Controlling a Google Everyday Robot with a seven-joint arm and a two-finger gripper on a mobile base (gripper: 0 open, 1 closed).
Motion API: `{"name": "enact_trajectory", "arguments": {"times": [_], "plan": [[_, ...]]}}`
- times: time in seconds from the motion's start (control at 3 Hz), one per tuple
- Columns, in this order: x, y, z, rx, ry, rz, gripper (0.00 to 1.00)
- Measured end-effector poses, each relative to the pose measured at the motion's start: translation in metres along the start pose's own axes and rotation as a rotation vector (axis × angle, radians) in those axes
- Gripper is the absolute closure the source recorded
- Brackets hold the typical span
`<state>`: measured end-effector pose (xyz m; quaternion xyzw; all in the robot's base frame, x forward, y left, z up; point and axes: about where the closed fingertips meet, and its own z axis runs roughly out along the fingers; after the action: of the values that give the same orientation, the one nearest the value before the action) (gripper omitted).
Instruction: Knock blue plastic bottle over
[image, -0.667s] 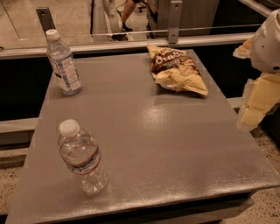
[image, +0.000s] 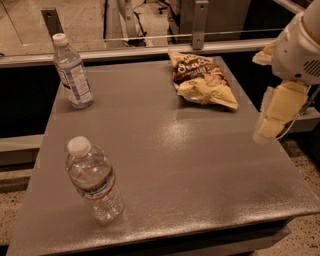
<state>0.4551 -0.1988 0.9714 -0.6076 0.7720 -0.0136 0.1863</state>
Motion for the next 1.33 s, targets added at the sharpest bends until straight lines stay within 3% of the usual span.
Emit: {"name": "enact_trajectory", "arguments": {"times": [0.67, 1.33], "plan": [[-0.082, -0.026, 0.035, -0.01, -0.23, -0.038, 0.0], [-0.183, -0.044, 0.077, 0.003, -0.47, -0.023, 0.0]]}}
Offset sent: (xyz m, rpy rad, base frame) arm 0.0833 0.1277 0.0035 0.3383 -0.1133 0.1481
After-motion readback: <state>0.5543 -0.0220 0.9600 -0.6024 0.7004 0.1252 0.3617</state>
